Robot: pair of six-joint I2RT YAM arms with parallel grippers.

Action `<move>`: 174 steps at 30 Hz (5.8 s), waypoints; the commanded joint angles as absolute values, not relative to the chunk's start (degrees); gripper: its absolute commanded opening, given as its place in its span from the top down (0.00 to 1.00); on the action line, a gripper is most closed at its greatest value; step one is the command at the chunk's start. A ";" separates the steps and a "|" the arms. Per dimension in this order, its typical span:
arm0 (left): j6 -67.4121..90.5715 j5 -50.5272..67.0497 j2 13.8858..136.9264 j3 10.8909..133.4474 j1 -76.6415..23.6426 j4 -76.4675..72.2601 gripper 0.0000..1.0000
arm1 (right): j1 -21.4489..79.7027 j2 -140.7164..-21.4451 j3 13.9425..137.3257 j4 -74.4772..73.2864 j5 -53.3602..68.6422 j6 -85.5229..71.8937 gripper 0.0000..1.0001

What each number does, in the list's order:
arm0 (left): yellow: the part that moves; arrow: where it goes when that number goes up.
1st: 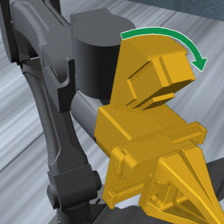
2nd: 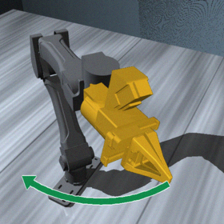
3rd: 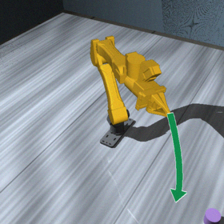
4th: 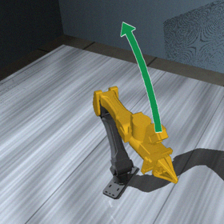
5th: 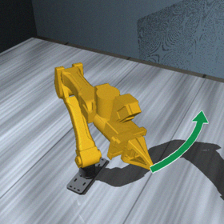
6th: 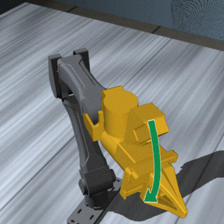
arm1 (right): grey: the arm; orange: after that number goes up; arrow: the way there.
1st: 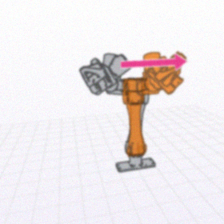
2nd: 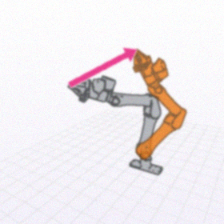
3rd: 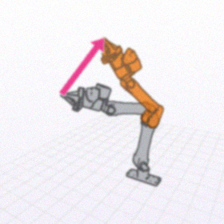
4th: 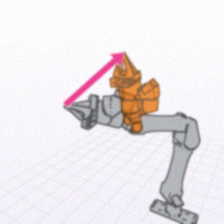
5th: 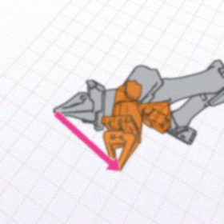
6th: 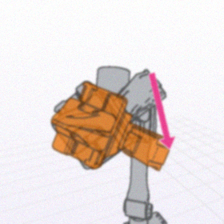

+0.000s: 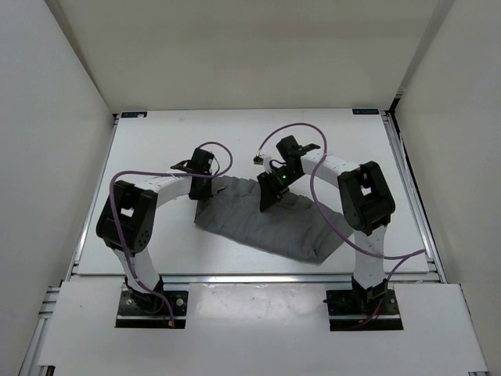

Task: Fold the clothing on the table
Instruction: Fold the skirt

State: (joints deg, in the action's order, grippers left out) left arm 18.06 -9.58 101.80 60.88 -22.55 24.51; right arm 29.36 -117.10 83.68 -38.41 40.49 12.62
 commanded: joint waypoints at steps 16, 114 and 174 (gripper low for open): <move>19.51 -9.31 100.37 56.51 -24.52 21.45 1.00 | 29.54 -99.06 76.37 -35.07 34.46 7.82 1.00; 29.45 -2.37 88.68 44.03 -30.94 10.63 1.00 | 0.09 -108.38 62.14 -23.19 34.13 -13.18 1.00; 34.81 -4.75 84.29 37.01 -32.17 6.50 1.00 | 39.98 -107.14 81.74 -11.71 18.09 -31.38 1.00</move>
